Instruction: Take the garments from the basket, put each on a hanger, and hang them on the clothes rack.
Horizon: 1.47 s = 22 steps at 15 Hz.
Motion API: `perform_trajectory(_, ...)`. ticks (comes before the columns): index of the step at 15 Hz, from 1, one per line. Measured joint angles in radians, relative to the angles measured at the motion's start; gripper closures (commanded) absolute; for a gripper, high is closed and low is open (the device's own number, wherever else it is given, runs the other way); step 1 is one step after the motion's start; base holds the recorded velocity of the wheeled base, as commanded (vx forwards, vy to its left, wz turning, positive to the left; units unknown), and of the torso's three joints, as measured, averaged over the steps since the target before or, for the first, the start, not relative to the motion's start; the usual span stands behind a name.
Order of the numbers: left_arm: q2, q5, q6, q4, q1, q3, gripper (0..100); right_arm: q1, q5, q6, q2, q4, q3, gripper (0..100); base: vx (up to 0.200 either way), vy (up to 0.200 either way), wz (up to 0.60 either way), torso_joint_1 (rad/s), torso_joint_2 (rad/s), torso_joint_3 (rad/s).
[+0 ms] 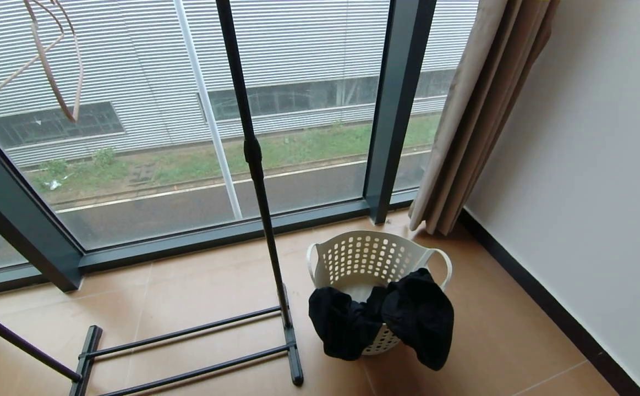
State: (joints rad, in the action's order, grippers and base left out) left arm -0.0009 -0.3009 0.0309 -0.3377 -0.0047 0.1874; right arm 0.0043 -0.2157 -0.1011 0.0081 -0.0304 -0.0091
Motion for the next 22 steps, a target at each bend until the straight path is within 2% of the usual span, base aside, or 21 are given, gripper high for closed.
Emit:
perform_trajectory(6,0.0,0.0,-0.002,0.0,0.0,0.0,0,0.0,0.04,0.041,0.0,0.005,0.0,0,0.0,0.0,0.0,0.002,0.0,-0.198)
perform_trajectory(22,0.0,-0.003,-0.002,0.0,0.0,0.0,0,0.0,0.04,0.037,0.0,0.005,0.001,0,0.0,0.0,0.0,0.001,0.0,-0.198)
